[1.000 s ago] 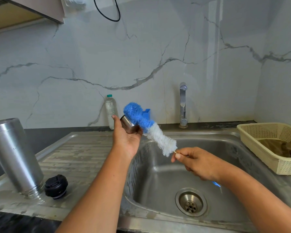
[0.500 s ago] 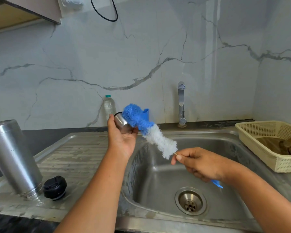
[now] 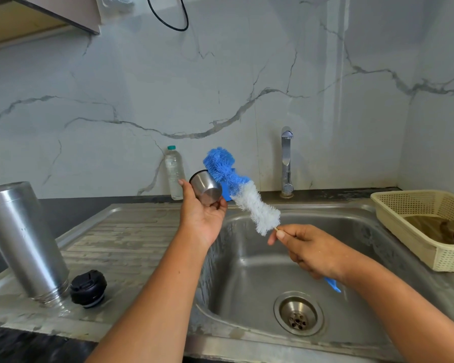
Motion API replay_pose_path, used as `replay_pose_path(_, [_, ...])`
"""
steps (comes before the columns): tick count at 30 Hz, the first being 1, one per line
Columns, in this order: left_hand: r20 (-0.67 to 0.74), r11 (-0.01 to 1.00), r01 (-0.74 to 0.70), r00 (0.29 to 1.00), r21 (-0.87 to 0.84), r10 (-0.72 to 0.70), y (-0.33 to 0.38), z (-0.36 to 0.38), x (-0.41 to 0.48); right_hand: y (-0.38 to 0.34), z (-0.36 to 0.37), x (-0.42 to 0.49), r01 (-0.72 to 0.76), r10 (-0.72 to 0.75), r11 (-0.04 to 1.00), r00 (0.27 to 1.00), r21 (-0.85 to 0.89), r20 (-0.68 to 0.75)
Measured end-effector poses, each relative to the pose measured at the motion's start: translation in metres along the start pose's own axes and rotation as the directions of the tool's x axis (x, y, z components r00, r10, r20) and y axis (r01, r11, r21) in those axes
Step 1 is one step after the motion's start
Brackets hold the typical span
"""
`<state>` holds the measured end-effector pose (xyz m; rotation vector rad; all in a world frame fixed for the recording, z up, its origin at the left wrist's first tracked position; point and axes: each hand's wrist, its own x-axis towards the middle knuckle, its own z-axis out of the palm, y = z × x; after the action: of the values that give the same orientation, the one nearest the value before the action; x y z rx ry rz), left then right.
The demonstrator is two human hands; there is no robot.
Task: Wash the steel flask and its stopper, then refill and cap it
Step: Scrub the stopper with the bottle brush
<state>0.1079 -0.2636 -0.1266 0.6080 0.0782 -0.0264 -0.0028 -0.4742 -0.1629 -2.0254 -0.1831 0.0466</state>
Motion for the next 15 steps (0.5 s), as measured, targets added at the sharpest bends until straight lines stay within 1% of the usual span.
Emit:
replay_pose_path(3, [-0.001,1.0,-0.006,1.0,0.004,0.006,-0.001,0.0,0.001,0.001,-0.001,0.0,0.004,-0.004,1.0,1.0,-0.009,-0.024])
replay_pose_path(5, [0.027,1.0,-0.006,1.0,-0.023,0.007,-0.002,-0.001,0.004,0.001,-0.001,0.0,0.005,-0.006,1.0,1.0,-0.029,-0.02])
replay_pose_path(7, [0.05,0.999,-0.017,0.999,-0.047,0.02,-0.001,-0.001,0.006,0.0,-0.001,0.0,-0.013,0.014,0.999,1.0,-0.052,0.018])
replay_pose_path(11, [0.055,0.991,-0.13,0.99,-0.045,0.132,0.007,-0.003,0.006,-0.001,-0.006,-0.006,-0.032,0.039,0.997,0.994,-0.067,0.102])
replay_pose_path(13, [0.077,0.993,-0.118,0.99,-0.029,0.12,0.007,-0.005,0.007,-0.001,-0.004,-0.006,-0.03,0.037,0.997,0.994,-0.075,0.102])
replay_pose_path(15, [0.099,0.996,-0.076,0.993,0.037,0.072,0.0,-0.005,0.005,-0.002,0.001,-0.004,-0.022,0.028,0.997,0.997,-0.075,0.07])
